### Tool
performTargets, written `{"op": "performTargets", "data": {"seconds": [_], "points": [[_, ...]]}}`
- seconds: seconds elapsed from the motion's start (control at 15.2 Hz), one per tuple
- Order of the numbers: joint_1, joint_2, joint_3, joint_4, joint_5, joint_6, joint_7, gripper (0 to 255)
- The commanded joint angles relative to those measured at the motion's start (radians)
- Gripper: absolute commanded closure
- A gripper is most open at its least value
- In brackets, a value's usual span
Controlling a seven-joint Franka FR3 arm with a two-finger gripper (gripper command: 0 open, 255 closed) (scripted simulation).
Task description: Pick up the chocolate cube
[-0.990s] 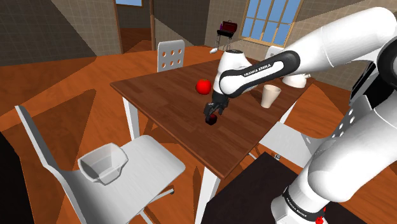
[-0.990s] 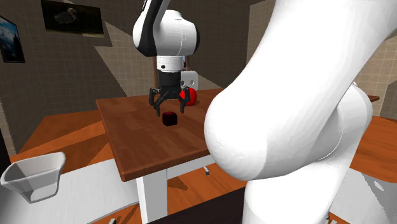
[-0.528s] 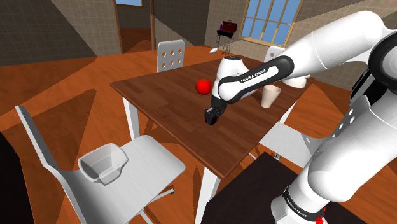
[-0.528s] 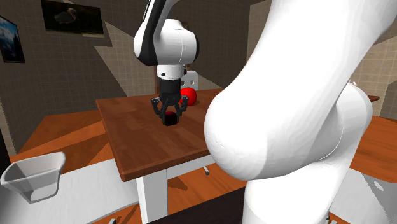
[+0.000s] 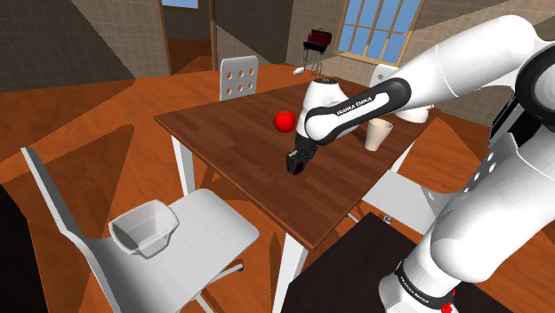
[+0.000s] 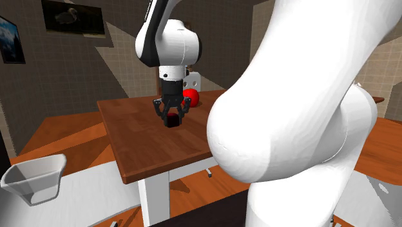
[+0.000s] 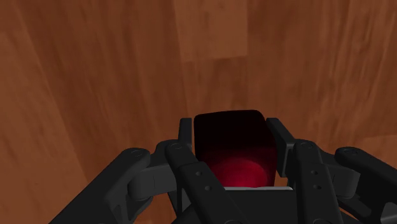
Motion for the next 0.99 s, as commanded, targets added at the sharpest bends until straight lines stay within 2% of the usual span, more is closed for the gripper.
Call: {"op": "performTargets", "data": {"seconds": [0.0,0.92], "points": [[0.0,-0.008,0.0,0.006,0.0,-0.015,-0.001,255],[0.0,-0.11,0.0,0.106,0.001,-0.217,-0.002,255]]}}
